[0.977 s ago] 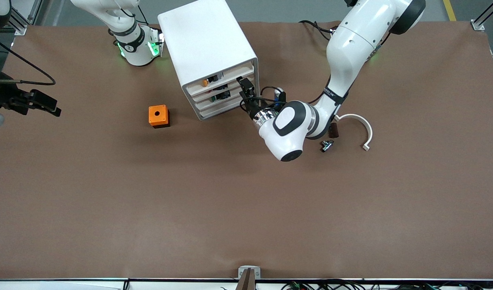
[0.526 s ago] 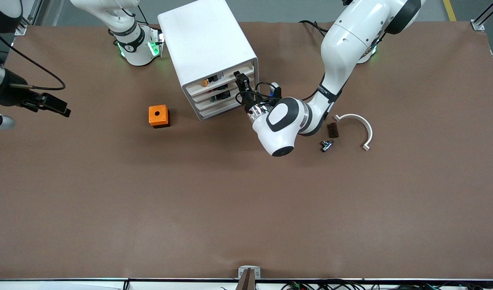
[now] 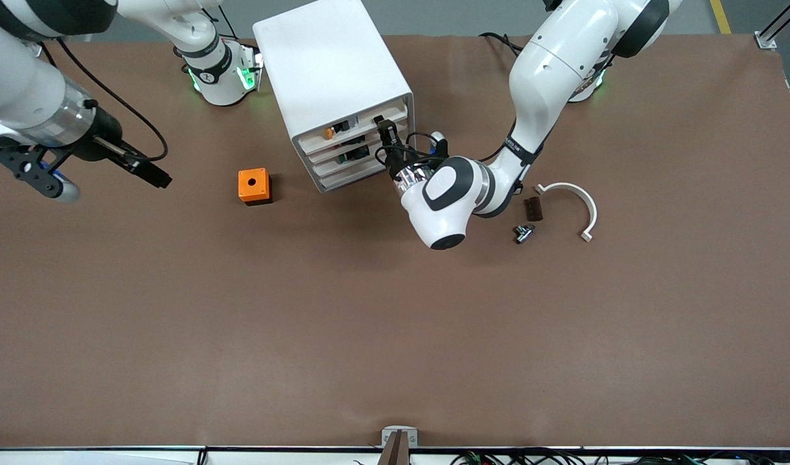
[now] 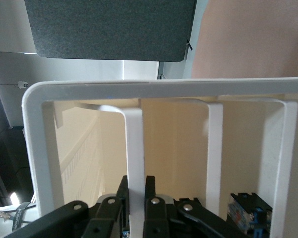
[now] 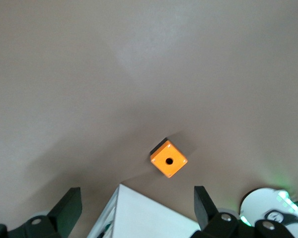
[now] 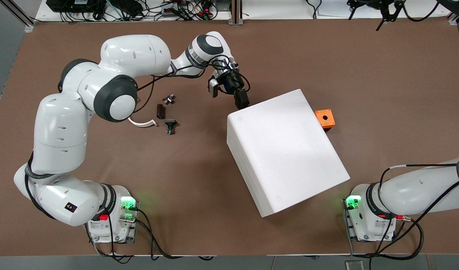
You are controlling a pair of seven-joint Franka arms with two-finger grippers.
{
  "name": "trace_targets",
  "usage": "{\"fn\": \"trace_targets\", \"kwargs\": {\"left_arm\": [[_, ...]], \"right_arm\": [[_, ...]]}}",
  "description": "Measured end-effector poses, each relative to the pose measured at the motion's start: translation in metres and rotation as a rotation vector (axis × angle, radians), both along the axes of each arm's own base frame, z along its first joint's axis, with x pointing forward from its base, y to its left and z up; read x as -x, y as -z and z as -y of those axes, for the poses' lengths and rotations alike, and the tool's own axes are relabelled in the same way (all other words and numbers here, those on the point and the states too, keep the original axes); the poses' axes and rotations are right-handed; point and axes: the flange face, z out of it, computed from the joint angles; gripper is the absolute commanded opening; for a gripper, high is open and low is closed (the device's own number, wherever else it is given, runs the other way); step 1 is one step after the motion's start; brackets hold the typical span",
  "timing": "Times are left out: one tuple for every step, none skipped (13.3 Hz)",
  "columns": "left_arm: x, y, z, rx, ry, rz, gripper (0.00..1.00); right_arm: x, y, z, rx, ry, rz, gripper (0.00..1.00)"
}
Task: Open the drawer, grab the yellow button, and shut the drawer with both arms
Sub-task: 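Pull the drawer open with the left gripper while the right gripper reaches in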
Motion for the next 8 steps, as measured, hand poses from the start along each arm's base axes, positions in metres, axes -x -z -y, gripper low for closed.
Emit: {"fn": "trace_targets", "kwargs": {"left_arm": [[-0.012,-0.003,-0.008,-0.001,-0.016,0.016,0.07],[-0.031,-0.007,-0.021,-0.002,-0.04,0.038,0.08],[-0.052,-0.013,-0.039,-0.001,-0.071,0.062,0.08],[-0.073,-0.019,-0.057,0.0,-0.104,0.084,0.08],[-0.09,-0.024,-0.071,0.004,-0.131,0.104,0.08],[-0.1,-0.026,-0.081,0.013,-0.148,0.122,0.12],[-0.106,-0.027,-0.088,0.024,-0.158,0.137,0.26],[-0.11,-0.026,-0.091,0.034,-0.162,0.149,0.59]], "right_arm": [[0.003,-0.001,-0.014,-0.009,0.041,0.0,1.0],[0.005,-0.001,-0.027,-0.021,0.079,0.002,1.0],[0.007,-0.001,-0.04,-0.034,0.106,0.006,1.0],[0.009,0.002,-0.054,-0.041,0.129,0.007,1.0],[0.01,0.008,-0.072,-0.042,0.162,0.006,1.0],[0.012,0.017,-0.095,-0.039,0.194,0.005,1.0],[0.015,0.028,-0.121,-0.034,0.222,0.005,1.0],[0.019,0.038,-0.147,-0.031,0.249,0.007,1.0]]}}
